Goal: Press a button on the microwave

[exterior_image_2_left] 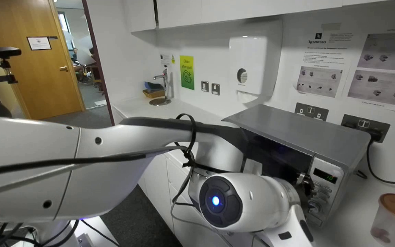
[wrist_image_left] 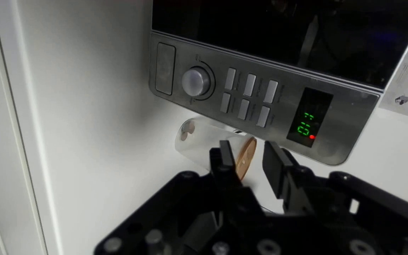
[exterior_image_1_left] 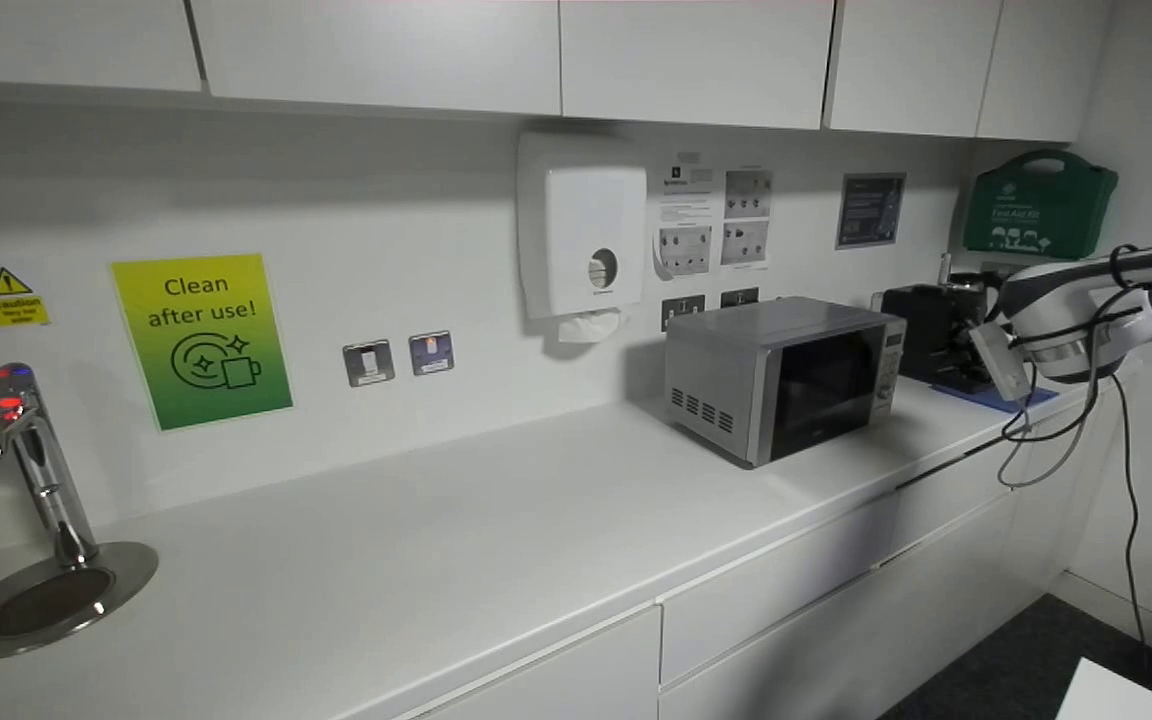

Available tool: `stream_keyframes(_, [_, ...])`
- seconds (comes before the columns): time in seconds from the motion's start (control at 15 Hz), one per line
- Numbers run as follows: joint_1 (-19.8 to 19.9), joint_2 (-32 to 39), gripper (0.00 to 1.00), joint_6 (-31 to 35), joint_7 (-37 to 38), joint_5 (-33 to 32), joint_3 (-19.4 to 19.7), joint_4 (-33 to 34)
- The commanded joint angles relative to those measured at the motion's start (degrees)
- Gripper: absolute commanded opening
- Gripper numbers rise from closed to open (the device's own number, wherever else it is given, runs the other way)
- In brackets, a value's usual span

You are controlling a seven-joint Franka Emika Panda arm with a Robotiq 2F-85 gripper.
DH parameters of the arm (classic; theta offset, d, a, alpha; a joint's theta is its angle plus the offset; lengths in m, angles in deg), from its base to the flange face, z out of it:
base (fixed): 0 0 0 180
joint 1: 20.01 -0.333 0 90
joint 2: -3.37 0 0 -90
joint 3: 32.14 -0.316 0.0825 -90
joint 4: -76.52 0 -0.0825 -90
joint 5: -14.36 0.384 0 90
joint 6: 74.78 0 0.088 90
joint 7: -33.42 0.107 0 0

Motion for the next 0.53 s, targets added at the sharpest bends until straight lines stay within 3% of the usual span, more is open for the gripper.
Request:
stream_keyframes(0.0, [-3.70,-3.42,0.01,1.98,2.61,-5.17,2.87,2.72])
stream_keyframes(0.47, [-9.10,-5.16,0.00,2.51,4.41,-9.24,7.30,6.15])
